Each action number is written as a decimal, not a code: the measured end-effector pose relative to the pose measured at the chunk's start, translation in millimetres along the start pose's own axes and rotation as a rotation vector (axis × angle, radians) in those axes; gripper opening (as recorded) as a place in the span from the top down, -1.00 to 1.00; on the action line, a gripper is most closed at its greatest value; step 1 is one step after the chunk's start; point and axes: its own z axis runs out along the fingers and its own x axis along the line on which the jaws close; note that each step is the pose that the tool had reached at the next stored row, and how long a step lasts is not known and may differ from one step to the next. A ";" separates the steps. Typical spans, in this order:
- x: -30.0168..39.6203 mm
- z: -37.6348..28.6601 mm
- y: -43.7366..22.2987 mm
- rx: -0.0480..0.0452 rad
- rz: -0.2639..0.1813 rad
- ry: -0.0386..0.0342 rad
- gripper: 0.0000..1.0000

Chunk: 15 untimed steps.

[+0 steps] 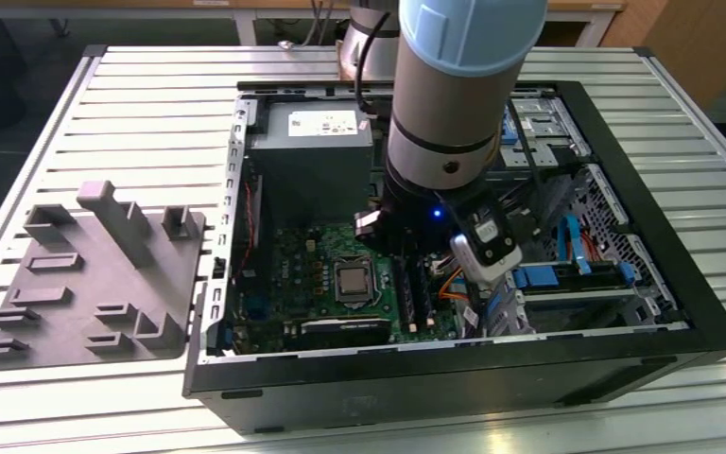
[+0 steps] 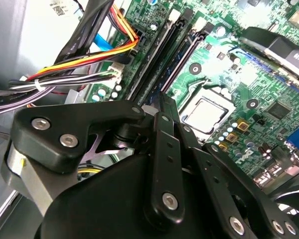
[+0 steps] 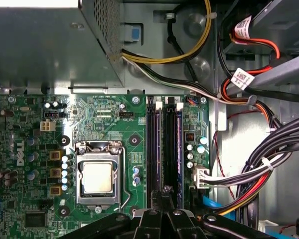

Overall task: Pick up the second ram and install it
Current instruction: 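Press down the second ram until it locks into place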

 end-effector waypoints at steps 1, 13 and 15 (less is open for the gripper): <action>0.0 0.0 -0.6 0.0000 0.000 0.0000 0.79; -0.2 -0.3 -8.0 -0.0001 0.000 0.0000 0.79; -0.2 -0.3 -9.3 -0.0001 0.000 0.0000 0.79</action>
